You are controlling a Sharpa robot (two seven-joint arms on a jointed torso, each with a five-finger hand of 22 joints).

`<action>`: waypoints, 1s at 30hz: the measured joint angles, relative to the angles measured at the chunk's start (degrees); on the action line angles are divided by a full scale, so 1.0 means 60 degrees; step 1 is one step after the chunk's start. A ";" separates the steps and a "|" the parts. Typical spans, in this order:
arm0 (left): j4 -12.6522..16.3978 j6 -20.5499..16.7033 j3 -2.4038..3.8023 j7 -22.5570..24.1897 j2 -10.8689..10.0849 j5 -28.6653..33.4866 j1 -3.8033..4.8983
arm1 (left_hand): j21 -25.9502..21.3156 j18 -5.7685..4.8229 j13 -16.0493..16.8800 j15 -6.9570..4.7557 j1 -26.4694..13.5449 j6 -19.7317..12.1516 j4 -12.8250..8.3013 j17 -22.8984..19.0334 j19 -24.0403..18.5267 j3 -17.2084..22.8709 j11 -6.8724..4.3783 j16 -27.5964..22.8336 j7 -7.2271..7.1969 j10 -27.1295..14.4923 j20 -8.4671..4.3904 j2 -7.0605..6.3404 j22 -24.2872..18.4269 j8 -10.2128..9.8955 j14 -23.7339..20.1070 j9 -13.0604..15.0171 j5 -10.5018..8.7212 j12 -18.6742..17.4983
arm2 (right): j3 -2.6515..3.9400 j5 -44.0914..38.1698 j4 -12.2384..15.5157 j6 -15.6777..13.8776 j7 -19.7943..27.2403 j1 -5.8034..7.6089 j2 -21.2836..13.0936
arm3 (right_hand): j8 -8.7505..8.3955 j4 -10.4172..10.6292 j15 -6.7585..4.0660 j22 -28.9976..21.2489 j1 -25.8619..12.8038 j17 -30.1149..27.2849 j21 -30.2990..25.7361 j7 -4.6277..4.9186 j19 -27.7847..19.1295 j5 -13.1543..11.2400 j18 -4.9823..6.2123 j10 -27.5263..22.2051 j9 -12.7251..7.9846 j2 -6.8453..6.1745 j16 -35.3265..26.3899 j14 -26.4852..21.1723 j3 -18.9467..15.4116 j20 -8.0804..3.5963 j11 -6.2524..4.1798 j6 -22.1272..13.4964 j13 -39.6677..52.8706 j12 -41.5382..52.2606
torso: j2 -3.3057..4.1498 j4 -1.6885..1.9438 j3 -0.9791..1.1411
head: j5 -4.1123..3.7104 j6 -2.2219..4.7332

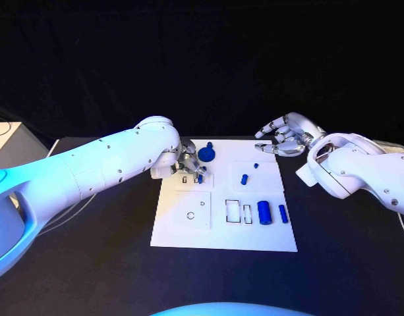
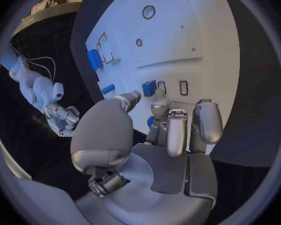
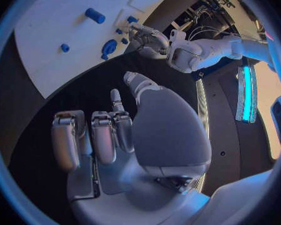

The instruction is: Assemble the parts on the task board

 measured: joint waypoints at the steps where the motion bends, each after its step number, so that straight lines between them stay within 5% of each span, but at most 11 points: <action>1: -0.0005 0.0013 -0.0002 -0.0002 0.0004 0.0001 0.0000 | 0.0000 0.0000 -0.0007 0.0000 0.0000 0.0000 0.0000 0.0000 0.0000 0.0000 0.0000 -0.0007 0.0000 0.0000 0.0000 0.0000 -0.0005 0.0000 0.0000 0.0000 0.0000 0.0000 | 0.0000 0.0000 -0.0001 0.0004 -0.0003 0.0000 0.0003 | 0.0000 0.0000 0.0000 0.0000 0.0000 0.0000 0.0000 0.0000 0.0000 0.0000 0.0000 0.0000 0.0000 0.0000 0.0000 0.0000 0.0000 0.0000 0.0000 0.0000 0.0000 0.0000 | 0.0000 0.0000 0.0000 | 0.0002 -0.0002; 17: -0.0022 0.0187 -0.0029 -0.0019 0.0037 0.0063 -0.0005 | -0.0038 0.0000 -0.0010 0.0000 0.0280 0.0000 -0.0099 0.0000 -0.0039 0.0275 0.0001 -0.0007 0.0000 -0.0069 0.0039 0.0013 -0.0039 -0.0072 0.0000 0.0111 0.0000 0.0000 | 0.0001 -0.0001 -0.0035 0.0064 -0.0049 -0.0002 0.0050 | 0.0000 0.0065 0.0000 -0.0002 -0.0039 -0.0002 0.0000 -0.0002 0.0000 0.0037 0.0000 0.0000 0.0000 -0.0039 0.0000 0.0000 0.0065 0.0000 0.0000 0.0002 -0.0001 0.0000 | 0.0000 0.0000 0.0016 | 0.0006 -0.0057; 30: -0.0023 0.0290 -0.0043 -0.0021 0.0007 0.0200 -0.0001 | -0.0038 0.0001 -0.0024 0.0000 0.0775 0.0036 -0.0474 -0.0001 -0.0103 0.1525 -0.0033 -0.0007 -0.0035 -0.0172 0.0032 -0.0003 -0.0051 -0.0184 0.0000 0.0426 -0.0002 0.0000 | 0.0001 -0.0001 -0.0060 0.0101 -0.0078 -0.0005 0.0092 | 0.0000 0.0065 0.0000 -0.0003 -0.0039 -0.0003 0.0000 -0.0002 0.0000 0.0036 0.0000 0.0000 0.0000 -0.0038 0.0000 0.0000 0.0065 0.0000 0.0000 0.0002 0.0007 0.0000 | 0.0000 0.0000 0.0016 | 0.0010 -0.0077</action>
